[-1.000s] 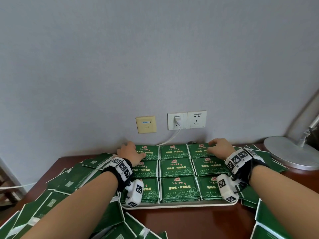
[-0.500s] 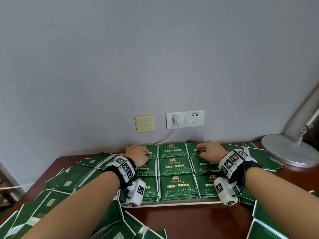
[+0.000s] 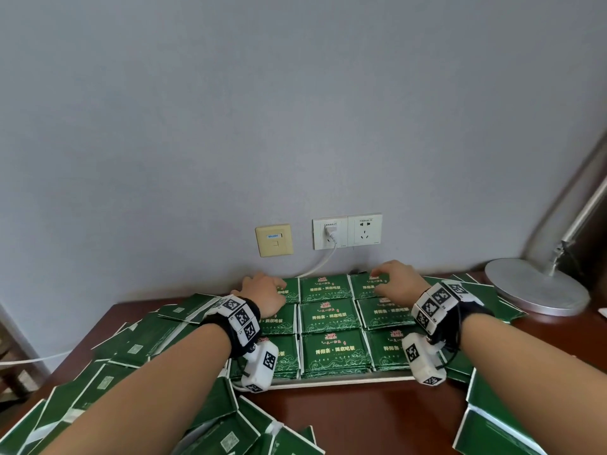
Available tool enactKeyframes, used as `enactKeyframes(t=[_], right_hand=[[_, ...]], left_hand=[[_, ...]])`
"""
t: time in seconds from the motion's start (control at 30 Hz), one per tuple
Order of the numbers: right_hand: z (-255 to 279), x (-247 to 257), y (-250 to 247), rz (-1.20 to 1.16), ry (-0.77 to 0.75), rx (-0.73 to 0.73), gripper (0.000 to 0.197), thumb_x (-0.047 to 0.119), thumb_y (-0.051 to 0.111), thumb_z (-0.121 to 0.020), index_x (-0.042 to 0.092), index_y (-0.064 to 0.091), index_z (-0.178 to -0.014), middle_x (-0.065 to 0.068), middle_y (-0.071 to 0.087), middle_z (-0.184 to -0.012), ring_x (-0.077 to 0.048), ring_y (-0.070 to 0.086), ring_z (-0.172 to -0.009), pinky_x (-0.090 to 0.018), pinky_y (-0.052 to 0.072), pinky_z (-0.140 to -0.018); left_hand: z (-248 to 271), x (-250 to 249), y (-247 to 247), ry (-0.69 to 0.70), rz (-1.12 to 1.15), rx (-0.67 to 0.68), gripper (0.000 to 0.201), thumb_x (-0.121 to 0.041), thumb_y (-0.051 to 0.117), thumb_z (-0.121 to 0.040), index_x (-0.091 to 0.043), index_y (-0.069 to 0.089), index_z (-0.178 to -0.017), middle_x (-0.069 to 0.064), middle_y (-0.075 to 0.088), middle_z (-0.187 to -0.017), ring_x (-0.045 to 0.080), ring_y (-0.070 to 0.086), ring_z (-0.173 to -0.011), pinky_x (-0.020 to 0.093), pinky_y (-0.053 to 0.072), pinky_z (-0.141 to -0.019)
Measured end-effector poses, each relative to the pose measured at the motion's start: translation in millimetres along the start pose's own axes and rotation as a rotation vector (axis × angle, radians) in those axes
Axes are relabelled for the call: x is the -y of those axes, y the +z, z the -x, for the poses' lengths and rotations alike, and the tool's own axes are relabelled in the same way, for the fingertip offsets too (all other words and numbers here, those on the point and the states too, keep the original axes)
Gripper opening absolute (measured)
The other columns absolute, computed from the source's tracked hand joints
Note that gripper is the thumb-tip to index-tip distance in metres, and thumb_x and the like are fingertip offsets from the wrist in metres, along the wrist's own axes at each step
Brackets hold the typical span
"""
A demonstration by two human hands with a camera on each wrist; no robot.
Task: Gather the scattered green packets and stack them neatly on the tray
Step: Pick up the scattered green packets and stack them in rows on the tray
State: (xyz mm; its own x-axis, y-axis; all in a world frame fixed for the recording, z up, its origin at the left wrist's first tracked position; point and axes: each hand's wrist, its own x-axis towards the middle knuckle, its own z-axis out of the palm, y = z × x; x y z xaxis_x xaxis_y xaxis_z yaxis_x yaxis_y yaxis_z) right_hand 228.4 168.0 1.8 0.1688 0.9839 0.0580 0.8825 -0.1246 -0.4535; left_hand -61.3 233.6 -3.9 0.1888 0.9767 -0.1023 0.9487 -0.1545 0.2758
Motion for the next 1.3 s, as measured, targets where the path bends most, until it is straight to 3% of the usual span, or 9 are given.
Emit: enactKeyframes(t=[0.1,0.17,0.47,0.63,0.73,0.8,0.93,1.17,1.3], right_hand=[[17.7,2.1,-15.2,-0.026,0.004,-0.015,0.043,0.018,0.067,-0.084,0.020,0.062,-0.127,-0.003,0.059,-0.131,-0.020,0.061,-0.101,-0.025,0.047,-0.083],[31.6,1.7,-26.3,-0.011,0.006,-0.012,0.043,0.019,0.066,-0.085,0.020,0.060,-0.128,-0.004,0.059,-0.130,-0.021,0.061,-0.105,-0.024,0.044,-0.084],[122.2,-46.2,-77.0,-0.002,0.123,-0.032,0.051,0.022,0.067,-0.085,0.014,0.054,-0.134,-0.007,0.057,-0.133,-0.022,0.057,-0.116,-0.026,0.044,-0.093],[178.1,-95.8,-97.0,0.025,0.239,-0.051,0.053,0.021,0.066,-0.084,0.019,0.052,-0.135,-0.004,0.059,-0.129,-0.020,0.063,-0.104,-0.026,0.051,-0.085],[205.3,-127.9,-105.1,0.000,0.271,-0.041,0.040,0.022,0.066,-0.079,0.022,0.061,-0.119,-0.001,0.066,-0.114,-0.018,0.065,-0.097,-0.024,0.053,-0.079],[219.5,-153.2,-110.2,0.025,0.288,-0.032,0.034,0.029,0.065,-0.078,0.022,0.063,-0.112,0.001,0.067,-0.109,-0.018,0.065,-0.101,-0.025,0.052,-0.082],[245.9,-189.6,-116.3,0.032,0.388,-0.043,0.050,0.021,0.068,-0.081,0.016,0.056,-0.129,-0.002,0.062,-0.124,-0.018,0.059,-0.111,-0.030,0.048,-0.096],[261.8,-232.7,-110.2,0.017,0.520,-0.010,0.061,0.025,0.069,-0.081,0.018,0.047,-0.138,0.000,0.053,-0.136,-0.017,0.053,-0.120,-0.025,0.043,-0.097],[253.3,-244.7,-99.6,0.019,0.596,0.035,0.064,0.033,0.071,-0.082,0.016,0.046,-0.139,-0.002,0.053,-0.137,-0.019,0.053,-0.121,-0.025,0.043,-0.090]], left_hand=[[14.7,-12.4,-8.4,0.037,0.054,-0.017,0.045,-0.043,0.055,-0.082,-0.047,0.056,-0.127,0.001,0.043,-0.143,0.030,0.046,-0.127,0.053,0.036,-0.108],[19.5,-21.8,-9.9,0.075,0.087,-0.022,0.048,-0.045,0.053,-0.075,-0.047,0.058,-0.122,-0.002,0.050,-0.138,0.027,0.056,-0.115,0.051,0.042,-0.104],[81.8,-113.7,-1.9,0.295,0.082,0.005,0.038,-0.044,0.053,-0.072,-0.048,0.058,-0.110,0.002,0.059,-0.125,0.031,0.063,-0.105,0.049,0.051,-0.094],[117.9,-180.9,17.0,0.446,0.072,0.034,0.042,-0.041,0.057,-0.077,-0.040,0.061,-0.118,0.002,0.060,-0.123,0.029,0.063,-0.105,0.048,0.048,-0.099],[133.8,-217.6,37.2,0.510,0.092,0.045,0.036,-0.036,0.060,-0.081,-0.037,0.063,-0.117,-0.001,0.064,-0.117,0.022,0.064,-0.093,0.041,0.051,-0.095],[140.9,-239.5,53.6,0.546,0.080,0.070,0.039,-0.037,0.059,-0.079,-0.038,0.062,-0.118,0.000,0.061,-0.126,0.023,0.064,-0.098,0.043,0.050,-0.095],[145.7,-273.7,82.5,0.606,0.025,0.107,0.037,-0.036,0.061,-0.083,-0.037,0.062,-0.120,0.003,0.053,-0.136,0.028,0.054,-0.119,0.046,0.046,-0.101],[139.3,-305.1,120.4,0.642,-0.004,0.178,0.043,-0.030,0.064,-0.080,-0.037,0.061,-0.122,-0.003,0.057,-0.136,0.023,0.059,-0.115,0.046,0.047,-0.101],[125.8,-309.1,137.2,0.639,-0.037,0.196,0.043,-0.031,0.069,-0.080,-0.040,0.059,-0.121,-0.003,0.051,-0.141,0.023,0.051,-0.126,0.051,0.040,-0.107]])
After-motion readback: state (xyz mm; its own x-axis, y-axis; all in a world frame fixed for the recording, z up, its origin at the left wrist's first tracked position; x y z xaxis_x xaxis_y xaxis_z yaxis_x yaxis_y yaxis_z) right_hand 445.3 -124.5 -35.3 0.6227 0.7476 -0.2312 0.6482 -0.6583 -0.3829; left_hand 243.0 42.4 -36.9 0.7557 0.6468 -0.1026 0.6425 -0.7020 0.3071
